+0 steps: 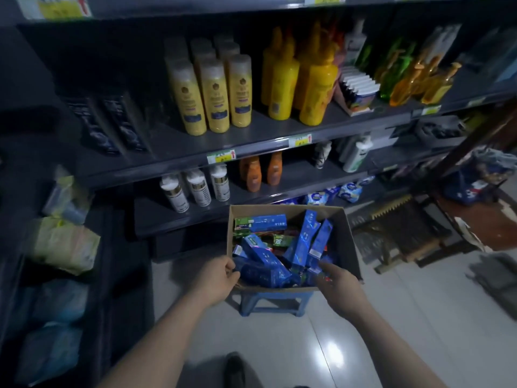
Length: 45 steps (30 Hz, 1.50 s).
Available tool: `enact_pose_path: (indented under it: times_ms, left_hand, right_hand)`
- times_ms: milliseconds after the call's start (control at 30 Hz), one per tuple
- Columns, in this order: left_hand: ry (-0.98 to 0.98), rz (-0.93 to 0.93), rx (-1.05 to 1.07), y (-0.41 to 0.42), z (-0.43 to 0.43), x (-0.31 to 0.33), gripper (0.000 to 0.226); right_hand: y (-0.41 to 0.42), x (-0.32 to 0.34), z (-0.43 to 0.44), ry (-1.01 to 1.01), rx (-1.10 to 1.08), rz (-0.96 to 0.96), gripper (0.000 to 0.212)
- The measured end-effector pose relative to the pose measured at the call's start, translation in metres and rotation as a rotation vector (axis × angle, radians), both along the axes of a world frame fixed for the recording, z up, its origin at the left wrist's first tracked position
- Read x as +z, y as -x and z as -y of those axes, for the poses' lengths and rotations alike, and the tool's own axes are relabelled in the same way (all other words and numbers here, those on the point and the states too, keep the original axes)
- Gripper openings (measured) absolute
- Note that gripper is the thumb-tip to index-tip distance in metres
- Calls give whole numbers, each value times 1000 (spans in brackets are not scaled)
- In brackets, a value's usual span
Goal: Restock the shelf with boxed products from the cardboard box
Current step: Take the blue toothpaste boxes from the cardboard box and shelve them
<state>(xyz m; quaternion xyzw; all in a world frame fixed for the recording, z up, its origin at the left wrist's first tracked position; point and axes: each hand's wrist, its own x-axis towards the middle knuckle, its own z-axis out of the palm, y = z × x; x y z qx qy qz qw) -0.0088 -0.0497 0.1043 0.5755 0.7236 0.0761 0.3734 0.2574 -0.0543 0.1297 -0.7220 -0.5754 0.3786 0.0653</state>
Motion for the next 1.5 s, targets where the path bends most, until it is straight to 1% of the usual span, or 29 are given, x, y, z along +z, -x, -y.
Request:
enact_pose_path:
  times_ms: [100, 233, 333, 400, 467, 500, 567, 633, 733, 833, 967, 1033, 1133, 1267, 1333, 1433, 1500]
  left_hand:
    - [48, 7, 11, -5, -13, -21, 15]
    - [99, -3, 75, -8, -26, -49, 5]
    - [134, -5, 139, -18, -36, -68, 10]
    - [144, 1, 171, -31, -46, -77, 13]
    - [156, 26, 203, -47, -57, -88, 15]
    - [158, 36, 211, -56, -64, -93, 16]
    - [168, 61, 225, -75, -79, -104, 17]
    - [186, 92, 223, -95, -92, -116, 22]
    - [246, 91, 156, -125, -110, -133, 32]
    - [314, 151, 126, -149, -122, -154, 39]
    - [424, 162, 65, -168, -132, -174, 72]
    - [454, 188, 42, -176, -134, -182, 82]
    - [457, 219, 34, -185, -135, -194, 76]
    - [426, 219, 85, -183, -135, -199, 55]
    - [412, 242, 123, -174, -136, -194, 49]
    - [394, 361, 246, -154, -139, -184, 45]
    - [371, 433, 329, -139, -141, -179, 47]
  right_hand:
    - [-4, -24, -15, 51, -57, -38, 43]
    - [-10, -56, -42, 113, -51, -58, 39]
    - [-21, -77, -62, 148, -63, -84, 34]
    - [-34, -93, -76, 154, -68, -85, 26]
    - [-49, -108, -88, 156, -75, -51, 8]
    - [-57, -115, -95, 162, -82, -42, 5]
    - [-71, -124, -106, 171, -104, -59, 7]
    - [-83, -133, -117, 184, -107, -64, 19]
    - [-98, -148, -128, 219, -121, -86, 31]
    - [-106, -163, -134, 230, -135, -92, 34]
    - [-108, -179, -137, 233, -177, -128, 38]
    - [-108, -186, -138, 222, -201, -142, 36]
    - [-107, -193, -141, 213, -243, -150, 35]
    - [-105, -202, -143, 207, -264, -158, 37]
    - [-103, -206, -144, 198, -280, -172, 35]
    - [-97, -209, -145, 209, -295, -203, 27]
    - [-92, -212, -147, 231, -306, -204, 27]
